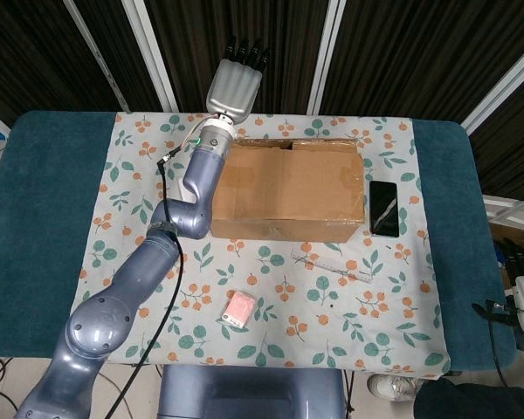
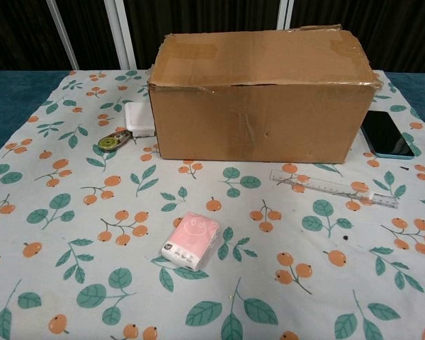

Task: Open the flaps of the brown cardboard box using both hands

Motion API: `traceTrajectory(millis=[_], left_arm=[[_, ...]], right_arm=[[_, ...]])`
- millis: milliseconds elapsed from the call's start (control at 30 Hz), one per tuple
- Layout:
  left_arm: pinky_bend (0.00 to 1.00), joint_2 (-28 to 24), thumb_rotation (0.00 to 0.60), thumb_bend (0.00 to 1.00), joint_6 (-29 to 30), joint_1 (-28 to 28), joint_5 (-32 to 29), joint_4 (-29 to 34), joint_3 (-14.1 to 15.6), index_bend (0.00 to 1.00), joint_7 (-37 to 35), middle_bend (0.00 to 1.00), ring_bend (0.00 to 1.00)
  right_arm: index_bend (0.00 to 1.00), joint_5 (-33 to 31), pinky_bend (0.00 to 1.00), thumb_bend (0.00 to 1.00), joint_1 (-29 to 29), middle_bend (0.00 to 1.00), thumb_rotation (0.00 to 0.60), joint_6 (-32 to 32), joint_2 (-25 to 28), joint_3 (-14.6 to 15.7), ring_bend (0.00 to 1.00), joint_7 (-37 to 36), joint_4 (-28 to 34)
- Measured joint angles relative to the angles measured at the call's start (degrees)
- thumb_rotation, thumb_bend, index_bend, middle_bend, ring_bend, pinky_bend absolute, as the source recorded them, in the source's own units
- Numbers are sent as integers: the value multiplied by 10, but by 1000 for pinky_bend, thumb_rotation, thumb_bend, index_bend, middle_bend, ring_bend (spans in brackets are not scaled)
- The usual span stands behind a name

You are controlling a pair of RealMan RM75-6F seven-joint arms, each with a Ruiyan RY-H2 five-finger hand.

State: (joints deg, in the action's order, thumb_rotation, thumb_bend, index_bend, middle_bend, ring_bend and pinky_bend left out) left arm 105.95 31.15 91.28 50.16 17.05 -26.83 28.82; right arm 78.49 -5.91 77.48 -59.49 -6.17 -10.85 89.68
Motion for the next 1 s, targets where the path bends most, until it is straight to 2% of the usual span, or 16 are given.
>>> traceTrajectory(millis=[133,233,400,533,633,767,867,1000], left_arm=[[7,-53,600,331,16,-33,12,109,10,0,-7,0,0],[55,-99,600,331,32,-62,10,212,15,0,-1,0,0],[77,-182,600,331,65,-111,-19,388,25,0,25,0,0],[74,-244,600,321,117,-155,-42,519,34,0,43,0,0],[64,-294,600,278,170,-201,-48,618,46,0,51,0,0],[33,-360,600,194,266,-289,-35,737,74,0,47,0,0],[33,-394,600,150,336,-359,-9,790,101,0,28,0,0],[30,-421,600,139,419,-448,38,835,143,0,-9,0,0]], right_arm=[[0,4,212,185,0,0,600,3,-2,2,0,6,1],[0,7,212,187,0,0,600,5,-2,2,0,10,0],[0,11,212,191,1,0,600,10,-4,3,0,13,-2],[0,12,212,193,1,0,600,13,-6,2,0,14,-6],[0,12,212,192,1,0,600,14,-7,2,0,15,-7],[0,15,212,193,0,0,600,18,-10,1,0,22,-12],[0,14,212,192,1,0,600,22,-14,0,0,29,-16],[0,13,212,193,1,0,600,27,-17,-2,0,37,-20]])
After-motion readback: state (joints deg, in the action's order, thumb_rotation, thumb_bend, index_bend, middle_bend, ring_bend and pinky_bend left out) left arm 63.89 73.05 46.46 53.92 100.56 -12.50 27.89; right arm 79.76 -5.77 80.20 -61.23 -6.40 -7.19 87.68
